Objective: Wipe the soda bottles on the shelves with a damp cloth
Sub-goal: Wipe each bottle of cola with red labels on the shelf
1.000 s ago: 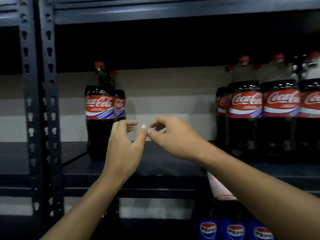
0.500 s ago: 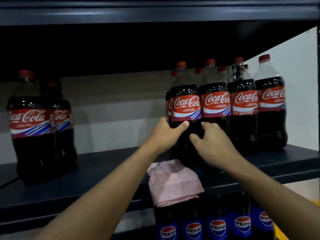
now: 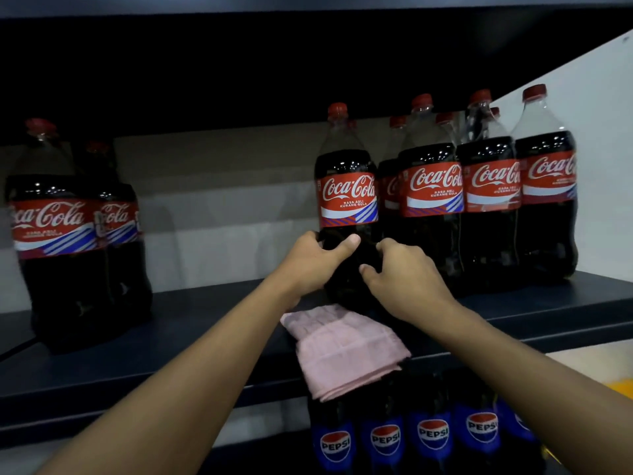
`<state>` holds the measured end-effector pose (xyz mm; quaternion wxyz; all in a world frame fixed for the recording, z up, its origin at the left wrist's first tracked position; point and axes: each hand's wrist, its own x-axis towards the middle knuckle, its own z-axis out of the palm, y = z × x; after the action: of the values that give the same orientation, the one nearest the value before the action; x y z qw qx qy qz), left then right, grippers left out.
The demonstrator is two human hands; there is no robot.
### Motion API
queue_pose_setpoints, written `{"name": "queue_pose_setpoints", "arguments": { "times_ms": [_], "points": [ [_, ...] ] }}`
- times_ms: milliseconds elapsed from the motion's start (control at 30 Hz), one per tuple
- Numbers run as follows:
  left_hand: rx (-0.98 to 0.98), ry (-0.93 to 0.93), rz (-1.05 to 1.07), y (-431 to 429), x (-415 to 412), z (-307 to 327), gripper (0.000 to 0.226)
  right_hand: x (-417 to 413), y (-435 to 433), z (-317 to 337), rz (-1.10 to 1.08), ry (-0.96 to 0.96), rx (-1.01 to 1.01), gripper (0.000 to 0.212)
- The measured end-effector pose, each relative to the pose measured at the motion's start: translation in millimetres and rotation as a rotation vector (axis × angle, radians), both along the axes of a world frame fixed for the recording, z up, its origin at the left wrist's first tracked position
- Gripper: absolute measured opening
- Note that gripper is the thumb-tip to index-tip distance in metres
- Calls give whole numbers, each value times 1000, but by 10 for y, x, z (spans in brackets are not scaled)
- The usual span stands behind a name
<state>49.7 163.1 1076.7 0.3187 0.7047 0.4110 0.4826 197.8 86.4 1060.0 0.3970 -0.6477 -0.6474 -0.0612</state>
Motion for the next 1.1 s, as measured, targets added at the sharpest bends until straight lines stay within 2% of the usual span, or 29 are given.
{"name": "queue_pose_setpoints", "arguments": {
  "times_ms": [100, 400, 467, 567, 667, 733, 933, 1033, 1100],
  "points": [
    [9, 6, 24, 103, -145, -16, 54, -107, 117, 56, 24, -19, -30, 32],
    [47, 55, 165, 354, -688, -39, 56, -537, 492, 224, 205, -1, -148, 39],
    [59, 67, 208, 359, -843, -36, 54, -657, 539, 254, 258, -8, -162, 33],
    [46, 67, 261, 328, -1101, -54, 65, -822, 567, 295, 326, -16, -183, 14],
    [39, 58, 300, 193, -1357, -88, 72, -975, 573, 297, 405, -22, -184, 14],
    [36, 38, 319, 45, -1499, -108, 74, -1060, 551, 285, 466, -16, -178, 19],
    [66, -112, 323, -404, -1715, -175, 58, -1245, 408, 224, 570, 25, -156, 29],
    [71, -159, 309, -558, -1753, -214, 77, -1240, 257, 184, 627, 50, -163, 36],
    [71, -163, 297, -649, -1767, -234, 86, -1175, 139, 139, 637, -25, -164, 44]
  ]
}}
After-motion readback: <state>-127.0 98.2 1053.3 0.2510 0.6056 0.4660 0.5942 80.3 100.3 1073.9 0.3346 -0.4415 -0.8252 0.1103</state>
